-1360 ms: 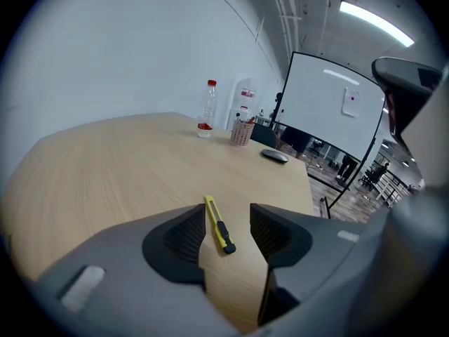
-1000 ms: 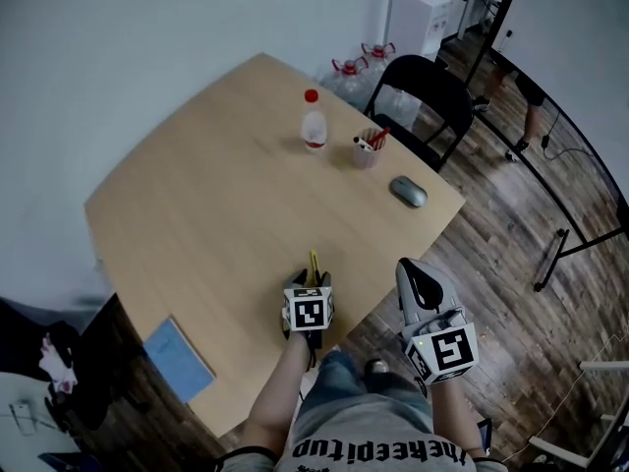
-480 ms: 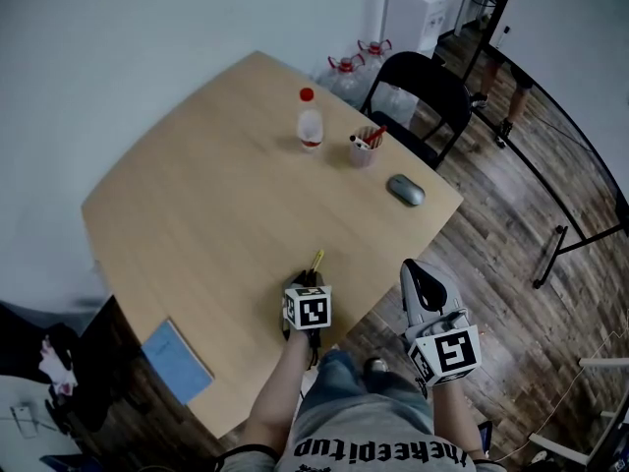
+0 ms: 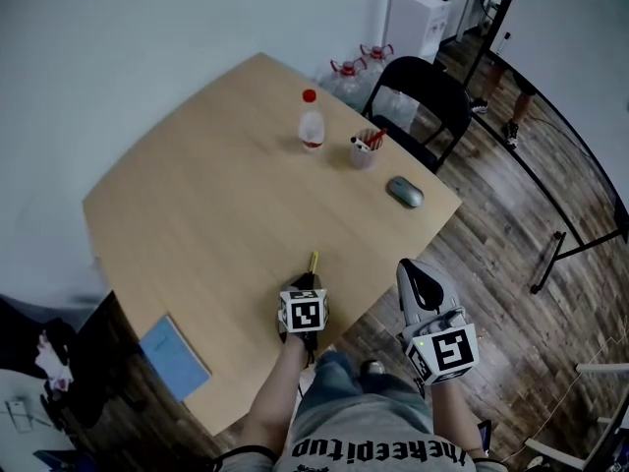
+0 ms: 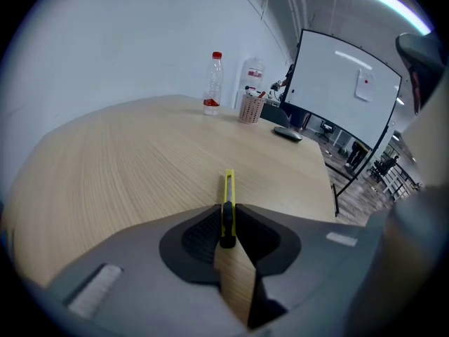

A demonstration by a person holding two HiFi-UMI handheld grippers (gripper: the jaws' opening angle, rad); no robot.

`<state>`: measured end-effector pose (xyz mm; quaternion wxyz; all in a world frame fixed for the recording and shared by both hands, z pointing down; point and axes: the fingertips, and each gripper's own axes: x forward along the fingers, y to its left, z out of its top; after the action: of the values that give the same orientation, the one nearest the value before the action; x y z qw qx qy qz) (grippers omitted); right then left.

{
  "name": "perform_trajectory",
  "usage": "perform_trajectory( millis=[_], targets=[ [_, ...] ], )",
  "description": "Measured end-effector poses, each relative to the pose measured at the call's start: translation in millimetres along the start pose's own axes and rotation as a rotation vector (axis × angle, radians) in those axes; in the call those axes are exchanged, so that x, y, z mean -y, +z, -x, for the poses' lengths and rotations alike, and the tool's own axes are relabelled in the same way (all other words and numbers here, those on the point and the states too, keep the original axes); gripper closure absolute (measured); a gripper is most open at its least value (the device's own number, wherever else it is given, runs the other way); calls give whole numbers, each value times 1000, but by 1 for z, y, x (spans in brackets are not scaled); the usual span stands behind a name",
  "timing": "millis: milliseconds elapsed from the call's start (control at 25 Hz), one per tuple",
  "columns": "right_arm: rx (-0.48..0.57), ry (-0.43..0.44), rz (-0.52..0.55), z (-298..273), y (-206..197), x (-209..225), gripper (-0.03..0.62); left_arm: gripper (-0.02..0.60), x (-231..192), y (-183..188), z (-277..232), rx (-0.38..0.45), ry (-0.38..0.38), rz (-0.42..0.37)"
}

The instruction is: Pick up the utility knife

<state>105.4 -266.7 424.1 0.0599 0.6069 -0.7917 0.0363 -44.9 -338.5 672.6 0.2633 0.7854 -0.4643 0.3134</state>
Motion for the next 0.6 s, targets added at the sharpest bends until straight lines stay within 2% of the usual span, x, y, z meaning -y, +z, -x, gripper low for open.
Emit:
perform_trajectory(
  millis=[240, 600],
  targets=[
    [6, 42, 5, -2, 1, -11, 591, 499, 6, 6, 21, 62, -52, 41],
    [25, 123, 10, -2, 3, -34, 591, 499, 17, 34, 81, 251, -99, 53]
  ],
)
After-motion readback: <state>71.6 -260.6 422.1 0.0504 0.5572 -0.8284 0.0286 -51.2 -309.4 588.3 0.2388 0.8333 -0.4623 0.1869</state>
